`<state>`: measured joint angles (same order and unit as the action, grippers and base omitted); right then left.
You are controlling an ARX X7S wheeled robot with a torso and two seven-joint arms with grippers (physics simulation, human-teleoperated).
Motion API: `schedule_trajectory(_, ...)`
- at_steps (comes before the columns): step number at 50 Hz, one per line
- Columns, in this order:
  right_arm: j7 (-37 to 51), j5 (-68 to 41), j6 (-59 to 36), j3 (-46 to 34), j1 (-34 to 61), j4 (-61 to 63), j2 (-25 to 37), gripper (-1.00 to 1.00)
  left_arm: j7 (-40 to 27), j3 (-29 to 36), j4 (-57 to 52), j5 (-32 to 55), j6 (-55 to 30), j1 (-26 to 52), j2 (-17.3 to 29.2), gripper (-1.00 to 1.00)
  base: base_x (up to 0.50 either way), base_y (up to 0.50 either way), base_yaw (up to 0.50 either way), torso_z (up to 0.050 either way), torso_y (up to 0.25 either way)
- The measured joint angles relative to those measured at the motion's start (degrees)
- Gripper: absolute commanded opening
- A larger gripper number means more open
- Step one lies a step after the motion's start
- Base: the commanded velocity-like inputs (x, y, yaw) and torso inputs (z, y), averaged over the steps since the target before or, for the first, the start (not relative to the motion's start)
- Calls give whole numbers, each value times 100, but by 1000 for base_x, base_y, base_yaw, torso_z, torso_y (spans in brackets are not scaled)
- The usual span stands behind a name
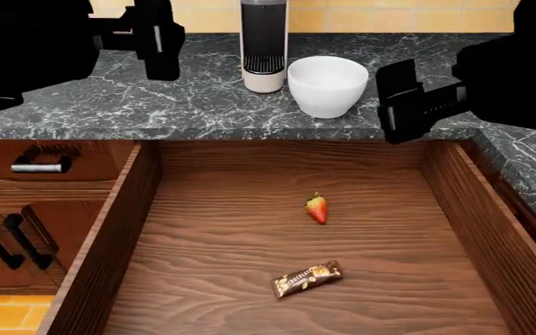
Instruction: Place the bar in the bowl and close the drawer.
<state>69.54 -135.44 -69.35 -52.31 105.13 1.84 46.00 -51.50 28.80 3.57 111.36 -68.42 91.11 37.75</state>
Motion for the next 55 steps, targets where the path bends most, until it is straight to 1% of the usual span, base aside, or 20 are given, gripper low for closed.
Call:
schedule_trajectory(9, -128, 67, -198, -148, -16, -238, -79, 100, 133, 122, 215, -125, -66, 75, -34, 100, -73, -461, 0, 0, 0)
schedule_trajectory(17, -155, 112, -265, -214, -2, -285, -82, 100, 185, 175, 282, -146, -79, 108, -52, 100, 0, 0, 0, 0, 0)
schedule_trajectory(29, -160, 204, -302, -296, 7, -309, -104, 100, 230, 224, 316, -202, -77, 131, -39, 100, 190, 50, 0, 0, 0)
schedule_trajectory(34, -177, 226, -297, -306, 11, -311, -105, 100, 247, 238, 319, -226, -73, 138, -24, 100, 248, -179, 0, 0, 0)
schedule_trajectory(41, -184, 259, -274, -325, 7, -319, -94, 100, 265, 258, 322, -234, -62, 140, -29, 100, 17, -4, 0, 0, 0)
schedule_trajectory(49, -216, 275, -265, -319, 20, -280, -76, 100, 253, 268, 306, -202, -55, 162, -7, 100, 500, -1, 0, 0, 0)
schedule_trajectory(55, -229, 290, -259, -330, 31, -271, -72, 100, 245, 281, 306, -190, -50, 167, 0, 100, 68, 0, 0, 0, 0)
